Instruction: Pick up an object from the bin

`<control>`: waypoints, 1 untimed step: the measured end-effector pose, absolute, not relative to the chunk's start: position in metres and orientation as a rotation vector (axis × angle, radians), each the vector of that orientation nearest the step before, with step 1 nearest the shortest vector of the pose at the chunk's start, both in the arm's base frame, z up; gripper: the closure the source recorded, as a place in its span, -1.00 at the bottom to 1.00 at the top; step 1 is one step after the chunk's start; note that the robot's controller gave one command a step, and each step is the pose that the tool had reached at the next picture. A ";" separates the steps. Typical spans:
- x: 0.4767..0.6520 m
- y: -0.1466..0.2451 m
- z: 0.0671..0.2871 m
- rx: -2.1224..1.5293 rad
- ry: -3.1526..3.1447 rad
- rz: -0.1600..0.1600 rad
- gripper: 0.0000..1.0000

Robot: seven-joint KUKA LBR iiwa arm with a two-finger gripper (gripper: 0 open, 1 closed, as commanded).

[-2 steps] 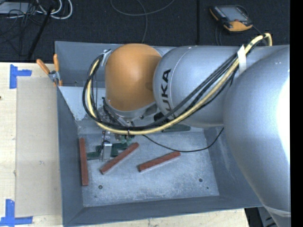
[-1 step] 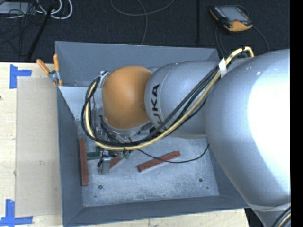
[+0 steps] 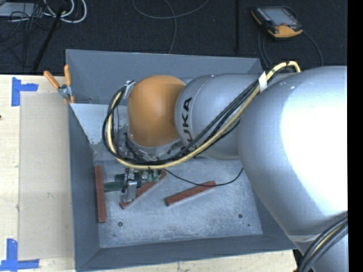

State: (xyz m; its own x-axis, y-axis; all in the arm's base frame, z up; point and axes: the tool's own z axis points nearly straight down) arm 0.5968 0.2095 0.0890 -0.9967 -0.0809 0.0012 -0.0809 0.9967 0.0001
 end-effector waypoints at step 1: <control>0.588 0.166 0.073 -0.060 -3.136 -0.002 1.00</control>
Offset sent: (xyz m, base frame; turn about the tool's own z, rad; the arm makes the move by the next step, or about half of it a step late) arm 0.0000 0.0000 0.0000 0.0000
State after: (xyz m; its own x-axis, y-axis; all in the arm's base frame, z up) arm 0.5880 0.1664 0.0729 -0.9993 0.0382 0.0049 0.0382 0.9993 0.0012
